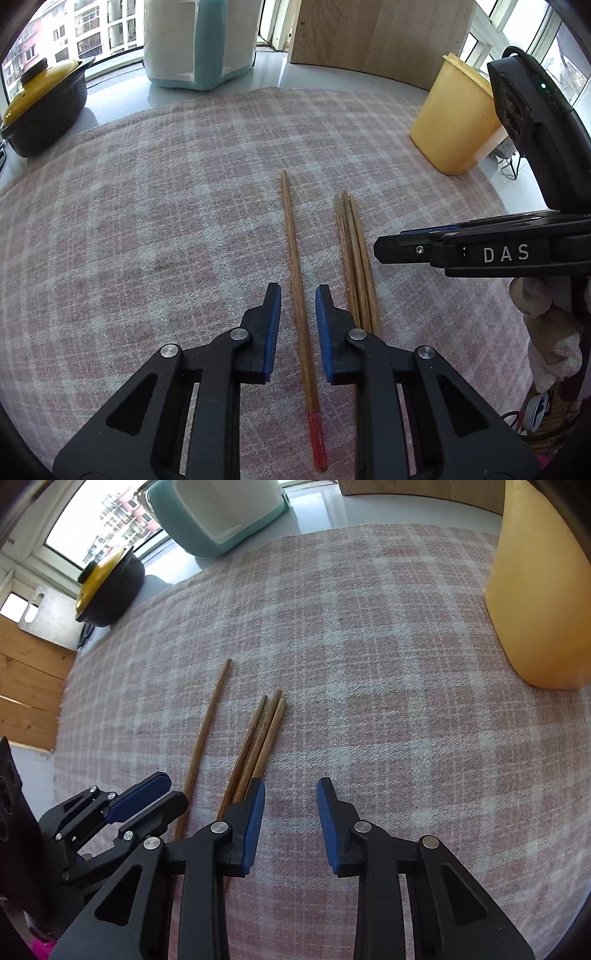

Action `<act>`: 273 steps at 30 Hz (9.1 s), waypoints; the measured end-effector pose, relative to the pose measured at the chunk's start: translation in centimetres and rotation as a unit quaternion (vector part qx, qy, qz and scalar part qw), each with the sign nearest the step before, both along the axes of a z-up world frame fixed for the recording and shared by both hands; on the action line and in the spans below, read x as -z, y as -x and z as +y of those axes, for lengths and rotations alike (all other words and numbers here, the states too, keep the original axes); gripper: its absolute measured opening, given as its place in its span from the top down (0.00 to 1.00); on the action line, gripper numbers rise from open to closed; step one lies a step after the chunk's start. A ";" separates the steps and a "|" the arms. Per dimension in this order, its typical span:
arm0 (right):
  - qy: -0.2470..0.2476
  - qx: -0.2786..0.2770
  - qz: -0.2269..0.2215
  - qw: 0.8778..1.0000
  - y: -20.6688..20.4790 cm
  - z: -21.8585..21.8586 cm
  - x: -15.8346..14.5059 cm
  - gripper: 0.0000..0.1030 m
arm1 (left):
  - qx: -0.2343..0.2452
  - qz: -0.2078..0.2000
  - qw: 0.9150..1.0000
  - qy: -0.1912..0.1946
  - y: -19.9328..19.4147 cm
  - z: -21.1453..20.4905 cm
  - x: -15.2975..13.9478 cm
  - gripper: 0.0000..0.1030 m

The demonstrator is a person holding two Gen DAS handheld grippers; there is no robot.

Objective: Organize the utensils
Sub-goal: 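Close the right tool on one chopstick while the left tool grasps another chopstick, then lift both chopsticks and carry them toward the yellow container with both tools, then lower the chopsticks into the yellow container with both tools, then open the right tool to drop its chopstick while the left tool releases its chopstick, then move both tools back over the last two chopsticks on the cloth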

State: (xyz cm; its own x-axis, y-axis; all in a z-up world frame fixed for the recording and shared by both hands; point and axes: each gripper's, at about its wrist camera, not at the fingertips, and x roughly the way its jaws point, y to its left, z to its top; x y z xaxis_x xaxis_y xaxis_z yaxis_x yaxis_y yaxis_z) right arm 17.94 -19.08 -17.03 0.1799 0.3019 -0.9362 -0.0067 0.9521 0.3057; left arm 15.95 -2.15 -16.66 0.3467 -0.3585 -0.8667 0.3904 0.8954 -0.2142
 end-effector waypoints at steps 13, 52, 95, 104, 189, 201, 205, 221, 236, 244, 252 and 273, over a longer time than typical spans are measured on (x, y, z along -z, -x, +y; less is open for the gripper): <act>0.012 -0.015 0.015 1.000 -0.9 1.7 0.3 0.82 | -0.007 -0.001 1.000 0.001 -0.3 0.3 0.8 0.87; 0.067 -0.090 -0.037 0.993 -0.2 2.4 -1.2 0.96 | -0.073 -0.006 0.997 0.038 -1.9 1.7 -1.4 0.96; 0.049 -0.082 -0.270 0.958 5.3 -7.0 -15.2 0.96 | -0.070 -0.144 0.983 0.092 3.4 -5.3 -15.0 0.96; 0.058 -0.063 -0.305 0.948 5.5 -10.4 -18.1 0.96 | -0.054 -0.167 0.978 0.111 2.1 -7.8 -17.1 0.96; 0.107 0.036 -0.343 0.932 3.4 -19.1 -21.5 0.56 | 0.007 -0.206 0.973 0.106 -2.0 -18.4 -20.6 0.68; 0.108 0.035 -0.356 0.927 5.7 -17.2 -21.8 0.29 | -0.011 -0.232 0.970 0.075 1.2 -15.1 -21.5 0.28; 0.111 0.036 -0.355 0.928 6.2 -16.6 -21.5 0.23 | -0.013 -0.234 0.970 0.062 2.2 -14.1 -21.4 0.23; 0.098 0.025 -0.327 0.940 7.3 -12.8 -18.7 0.22 | -0.044 -0.203 0.978 0.027 4.7 -8.7 -18.7 0.22; 0.076 -0.003 -0.303 0.950 7.2 -7.4 -15.7 0.21 | -0.086 -0.164 0.982 0.024 5.9 -2.3 -15.8 0.22; 0.073 -0.033 -0.281 0.956 6.9 -4.3 -13.9 0.22 | -0.097 -0.146 0.984 0.025 6.3 0.5 -14.2 0.22; 0.065 -0.033 -0.251 0.965 6.1 -2.9 -12.0 0.22 | -0.101 -0.127 0.986 0.025 6.1 2.1 -12.5 0.22; 0.009 -0.008 -0.136 0.991 5.1 -2.8 -5.9 0.44 | -0.024 -0.017 0.999 0.032 3.9 0.4 -4.5 0.69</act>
